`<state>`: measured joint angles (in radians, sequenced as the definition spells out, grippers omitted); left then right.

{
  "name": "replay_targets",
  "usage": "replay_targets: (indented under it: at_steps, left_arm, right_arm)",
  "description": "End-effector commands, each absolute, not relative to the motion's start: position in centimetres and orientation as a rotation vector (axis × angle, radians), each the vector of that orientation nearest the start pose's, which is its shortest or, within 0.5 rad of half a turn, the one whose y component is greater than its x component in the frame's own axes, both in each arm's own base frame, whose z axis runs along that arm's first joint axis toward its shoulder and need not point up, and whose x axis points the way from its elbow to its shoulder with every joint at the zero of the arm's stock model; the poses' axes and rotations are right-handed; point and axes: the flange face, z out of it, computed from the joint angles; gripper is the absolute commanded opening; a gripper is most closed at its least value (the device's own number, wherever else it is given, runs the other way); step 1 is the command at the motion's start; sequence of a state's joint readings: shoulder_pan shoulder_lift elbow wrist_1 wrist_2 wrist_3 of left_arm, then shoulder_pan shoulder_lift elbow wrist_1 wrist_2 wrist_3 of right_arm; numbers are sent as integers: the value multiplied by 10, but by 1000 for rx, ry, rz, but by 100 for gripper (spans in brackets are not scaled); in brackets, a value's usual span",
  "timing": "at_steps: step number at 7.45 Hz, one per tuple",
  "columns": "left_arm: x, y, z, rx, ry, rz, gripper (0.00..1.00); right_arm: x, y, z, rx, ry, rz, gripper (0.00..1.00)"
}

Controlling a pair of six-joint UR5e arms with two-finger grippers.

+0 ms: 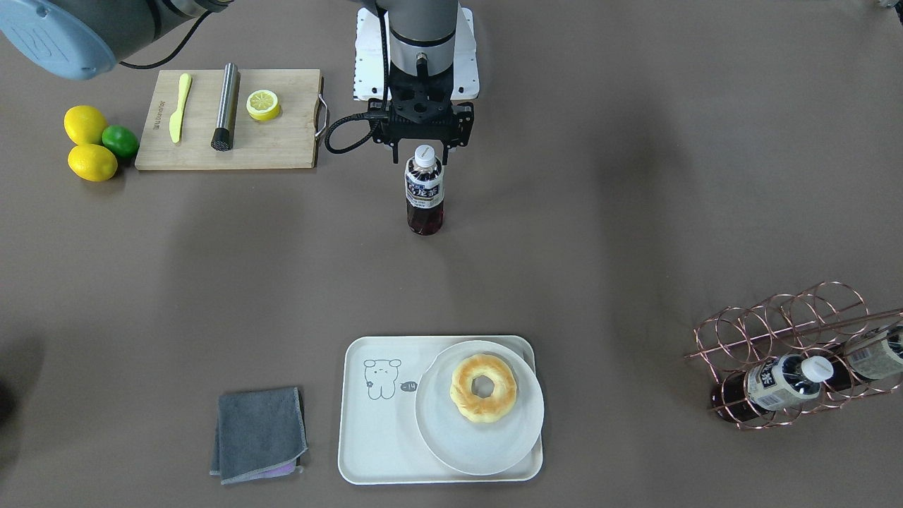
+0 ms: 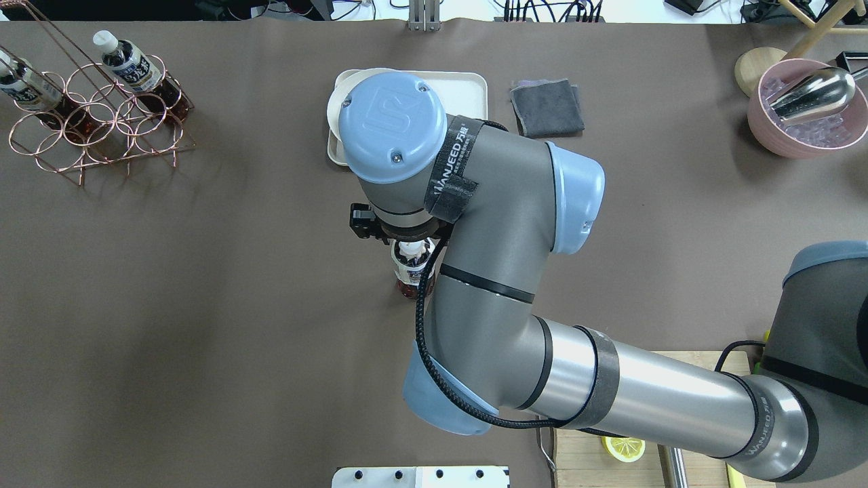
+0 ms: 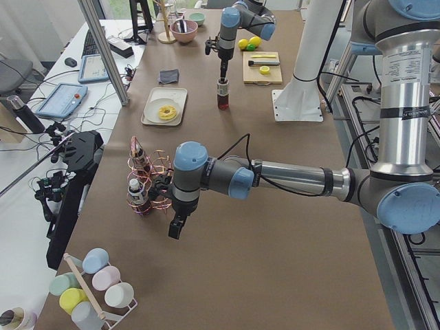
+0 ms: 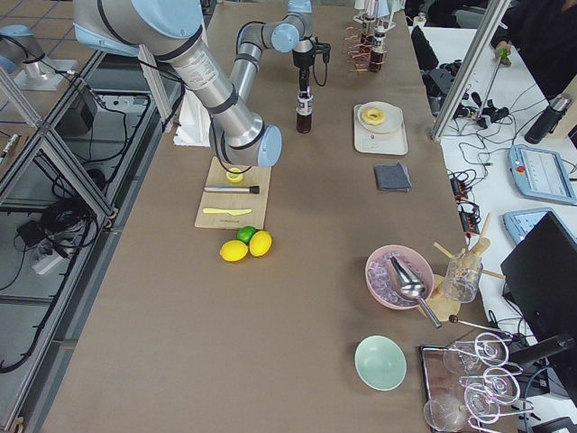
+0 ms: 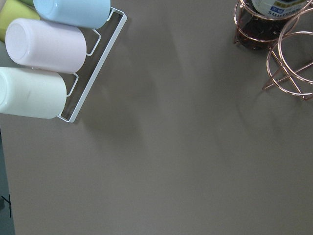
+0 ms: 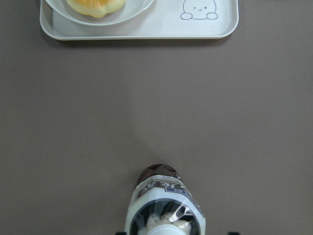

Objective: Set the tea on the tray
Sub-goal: 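Close the right gripper on the tea bottle cap and lift it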

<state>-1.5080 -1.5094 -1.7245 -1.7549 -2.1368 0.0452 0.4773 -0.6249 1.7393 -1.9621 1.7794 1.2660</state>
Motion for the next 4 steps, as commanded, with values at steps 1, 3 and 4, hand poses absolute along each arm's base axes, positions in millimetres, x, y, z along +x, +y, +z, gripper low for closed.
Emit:
replay_targets:
  at_steps: [1, 3, 4]
  left_arm:
    - [-49, -488, 602, 268, 565, 183, 98]
    - [-50, -488, 603, 267, 562, 182, 98]
    - [-50, -488, 604, 265, 562, 182, 98]
  right_arm:
    - [-533, -398, 64, 87, -746, 96, 43]
    - [-531, -397, 62, 91, -753, 94, 0]
    - [-526, -397, 55, 105, -765, 96, 0]
